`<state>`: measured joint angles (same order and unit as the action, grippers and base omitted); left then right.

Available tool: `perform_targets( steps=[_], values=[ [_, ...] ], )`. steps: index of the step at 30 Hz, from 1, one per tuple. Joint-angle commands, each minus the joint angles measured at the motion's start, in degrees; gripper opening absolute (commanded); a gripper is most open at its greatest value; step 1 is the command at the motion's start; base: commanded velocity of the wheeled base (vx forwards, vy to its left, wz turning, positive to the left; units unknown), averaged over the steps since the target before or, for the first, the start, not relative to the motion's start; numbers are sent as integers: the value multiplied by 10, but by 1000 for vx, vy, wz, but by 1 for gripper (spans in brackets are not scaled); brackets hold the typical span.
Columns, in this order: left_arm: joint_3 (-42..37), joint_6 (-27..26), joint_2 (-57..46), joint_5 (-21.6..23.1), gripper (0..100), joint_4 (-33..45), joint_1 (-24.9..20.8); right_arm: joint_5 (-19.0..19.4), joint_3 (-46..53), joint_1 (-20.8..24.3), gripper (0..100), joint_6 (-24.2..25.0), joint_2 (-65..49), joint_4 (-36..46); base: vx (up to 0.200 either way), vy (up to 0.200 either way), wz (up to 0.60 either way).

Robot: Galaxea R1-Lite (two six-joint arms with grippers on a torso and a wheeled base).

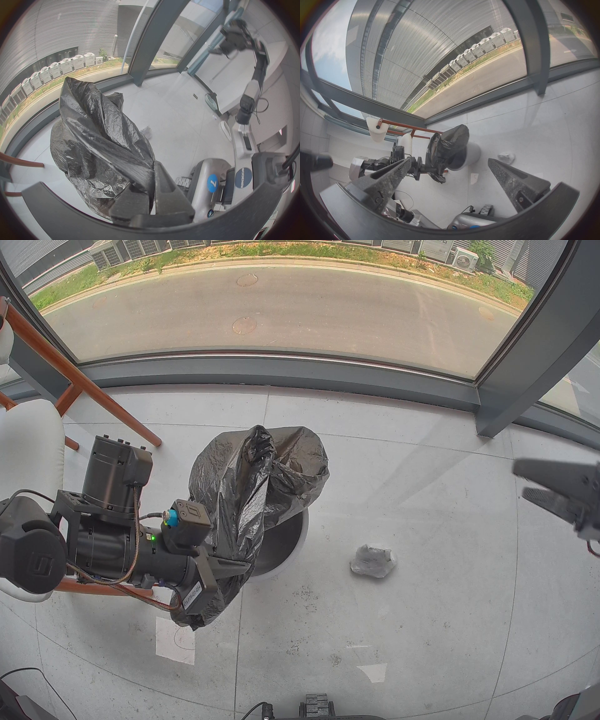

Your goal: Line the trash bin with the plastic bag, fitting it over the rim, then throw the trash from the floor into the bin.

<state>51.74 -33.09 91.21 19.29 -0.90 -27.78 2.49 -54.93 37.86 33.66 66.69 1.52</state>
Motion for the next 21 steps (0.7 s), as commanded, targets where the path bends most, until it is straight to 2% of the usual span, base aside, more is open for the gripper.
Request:
perform_targets(
  steps=[1,5,6,9,11,13,19,20,21],
  values=[
    [-19,-106,-9,-21,0,66,4,39,-229,45,100,30,299,46,0,0,0],
    [-11,-104,-13,-20,0,99,-3,40,-257,63,100,15,328,45,0,0,0],
    [10,-104,-34,-21,0,179,-1,40,-268,66,100,14,346,49,0,0,0],
    [29,-109,-45,-25,0,241,2,40,-265,57,100,11,372,43,0,0,0],
    [30,-109,-45,-24,0,243,3,39,-272,49,100,11,392,40,0,0,0],
    [32,-108,-45,-25,0,240,3,40,-288,17,100,11,424,1,0,0,0],
    [34,-112,-42,-36,0,237,14,35,-320,-23,100,10,475,-70,0,0,0],
    [34,-116,-41,-40,0,231,21,35,-323,-27,0,10,477,-74,0,0,0],
    [34,-121,-41,-42,0,219,28,34,-325,-33,0,9,477,-74,0,0,0]
  ],
)
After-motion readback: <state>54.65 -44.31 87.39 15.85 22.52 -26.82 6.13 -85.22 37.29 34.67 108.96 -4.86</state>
